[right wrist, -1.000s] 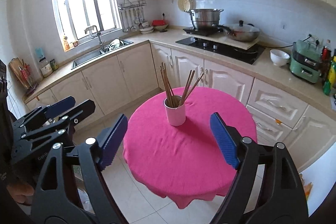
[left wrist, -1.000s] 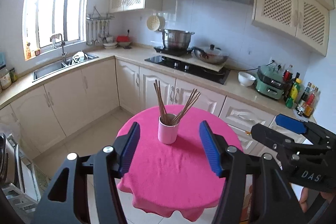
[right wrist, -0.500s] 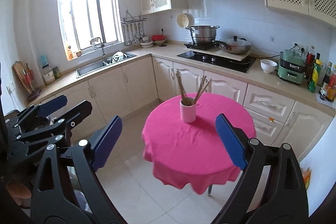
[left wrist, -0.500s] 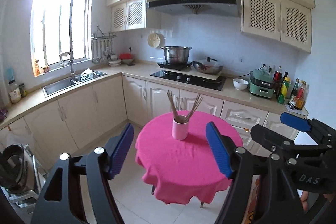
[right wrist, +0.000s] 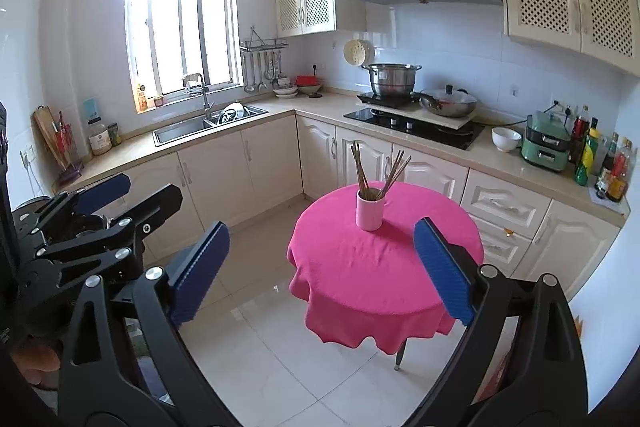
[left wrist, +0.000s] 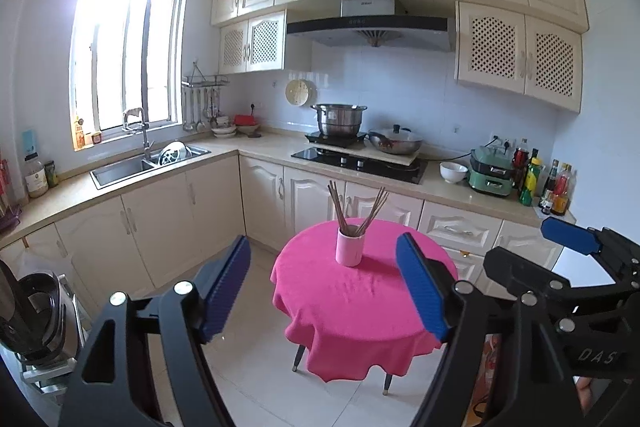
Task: Organize utensils
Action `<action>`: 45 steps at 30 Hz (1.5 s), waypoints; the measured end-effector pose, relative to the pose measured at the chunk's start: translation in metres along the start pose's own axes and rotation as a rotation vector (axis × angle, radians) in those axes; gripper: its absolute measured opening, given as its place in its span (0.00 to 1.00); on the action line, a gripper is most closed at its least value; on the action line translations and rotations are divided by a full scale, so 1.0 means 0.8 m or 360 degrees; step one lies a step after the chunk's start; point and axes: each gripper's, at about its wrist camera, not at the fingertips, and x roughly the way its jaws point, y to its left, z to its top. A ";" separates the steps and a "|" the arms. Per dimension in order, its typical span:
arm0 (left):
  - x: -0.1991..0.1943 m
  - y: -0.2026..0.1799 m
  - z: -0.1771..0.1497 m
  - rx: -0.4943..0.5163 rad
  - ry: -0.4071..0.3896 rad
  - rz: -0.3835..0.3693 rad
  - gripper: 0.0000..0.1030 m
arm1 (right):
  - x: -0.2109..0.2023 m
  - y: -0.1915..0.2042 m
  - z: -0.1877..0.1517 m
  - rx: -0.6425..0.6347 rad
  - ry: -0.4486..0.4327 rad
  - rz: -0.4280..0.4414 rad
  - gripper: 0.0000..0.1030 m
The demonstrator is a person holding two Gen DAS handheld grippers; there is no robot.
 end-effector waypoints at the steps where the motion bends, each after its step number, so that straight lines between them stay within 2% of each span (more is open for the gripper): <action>1: -0.002 -0.001 0.000 0.0002 -0.0004 0.0002 0.72 | -0.003 0.002 0.000 -0.0004 -0.0005 -0.0001 0.90; 45: 0.001 -0.026 0.010 0.0050 -0.0001 -0.0025 0.72 | -0.013 -0.016 -0.007 0.0080 0.0029 -0.0017 0.90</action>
